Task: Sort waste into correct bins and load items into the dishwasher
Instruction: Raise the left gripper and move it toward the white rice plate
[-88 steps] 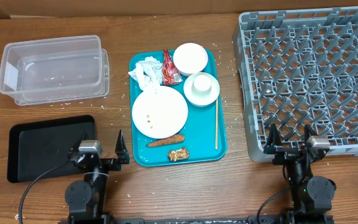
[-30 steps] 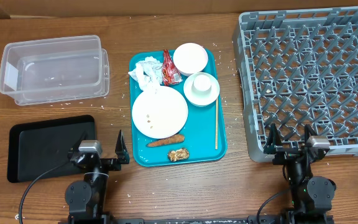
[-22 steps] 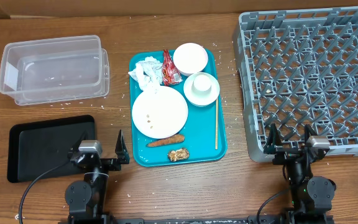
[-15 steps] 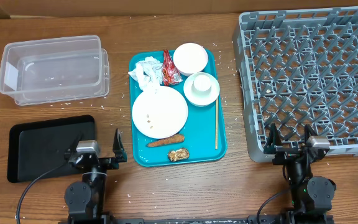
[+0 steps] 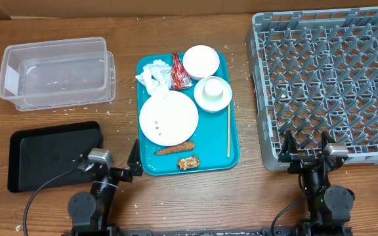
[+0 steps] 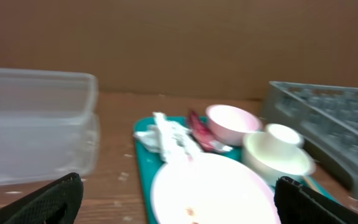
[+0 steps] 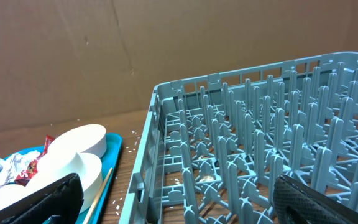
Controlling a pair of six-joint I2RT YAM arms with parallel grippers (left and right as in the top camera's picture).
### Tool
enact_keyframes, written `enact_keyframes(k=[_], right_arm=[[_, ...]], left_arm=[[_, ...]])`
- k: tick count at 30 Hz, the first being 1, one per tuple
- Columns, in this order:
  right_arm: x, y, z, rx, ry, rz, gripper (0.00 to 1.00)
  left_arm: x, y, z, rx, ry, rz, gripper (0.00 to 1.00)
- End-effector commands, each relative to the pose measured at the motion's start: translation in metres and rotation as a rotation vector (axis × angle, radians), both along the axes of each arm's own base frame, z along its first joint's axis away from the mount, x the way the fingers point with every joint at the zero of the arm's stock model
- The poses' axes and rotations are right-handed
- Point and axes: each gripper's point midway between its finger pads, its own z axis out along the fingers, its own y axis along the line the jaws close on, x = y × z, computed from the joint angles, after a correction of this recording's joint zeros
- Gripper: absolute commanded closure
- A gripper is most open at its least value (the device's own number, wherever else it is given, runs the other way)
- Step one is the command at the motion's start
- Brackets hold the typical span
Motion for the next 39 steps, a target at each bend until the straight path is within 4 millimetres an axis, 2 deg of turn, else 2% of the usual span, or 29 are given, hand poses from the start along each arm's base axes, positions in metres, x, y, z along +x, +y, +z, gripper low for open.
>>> enact_keyframes(k=[1, 4, 7, 12, 19, 22, 27, 31, 32, 36, 37, 39], right_arm=[[0.000, 0.000, -0.002, -0.006, -0.004, -0.004, 0.00], [0.000, 0.000, -0.002, -0.006, -0.004, -0.004, 0.00], [0.000, 0.000, -0.001, -0.006, -0.005, -0.004, 0.00], [0.000, 0.000, -0.002, -0.006, -0.004, -0.004, 0.00], [0.000, 0.000, -0.002, -0.006, -0.004, -0.004, 0.00], [0.000, 0.000, -0.002, -0.006, -0.004, -0.004, 0.00], [0.000, 0.000, -0.002, -0.006, -0.004, -0.004, 0.00], [0.000, 0.000, -0.002, -0.006, -0.004, -0.004, 0.00], [0.000, 0.000, -0.002, -0.006, -0.004, -0.004, 0.00], [0.000, 0.000, -0.002, -0.006, -0.004, -0.004, 0.00], [0.000, 0.000, -0.002, -0.006, -0.004, -0.004, 0.00], [0.000, 0.000, -0.002, -0.006, -0.004, -0.004, 0.00]], left_arm=[[-0.011, -0.030, -0.002, -0.073, 0.025, -0.180, 0.00], [-0.015, -0.040, 0.004, -0.090, 0.011, -0.244, 0.00], [-0.019, -0.046, 0.020, -0.090, -0.053, -0.289, 0.00], [-0.022, -0.047, 0.043, -0.104, -0.139, -0.297, 0.00], [-0.021, -0.044, 0.071, -0.074, -0.140, -0.275, 0.00], [-0.014, -0.044, 0.079, -0.035, -0.054, -0.272, 0.00], [0.010, -0.047, 0.083, 0.005, 0.207, -0.309, 0.00], [0.022, -0.074, 0.105, -0.008, 0.353, -0.543, 0.00], [0.029, -0.083, 0.118, -0.051, 0.366, -0.614, 0.00], [0.043, -0.102, 0.143, -0.130, 0.378, -0.796, 0.00], [0.048, -0.105, 0.141, -0.140, 0.408, -0.802, 0.00], [0.062, -0.107, 0.121, -0.122, 0.539, -0.722, 0.00]])
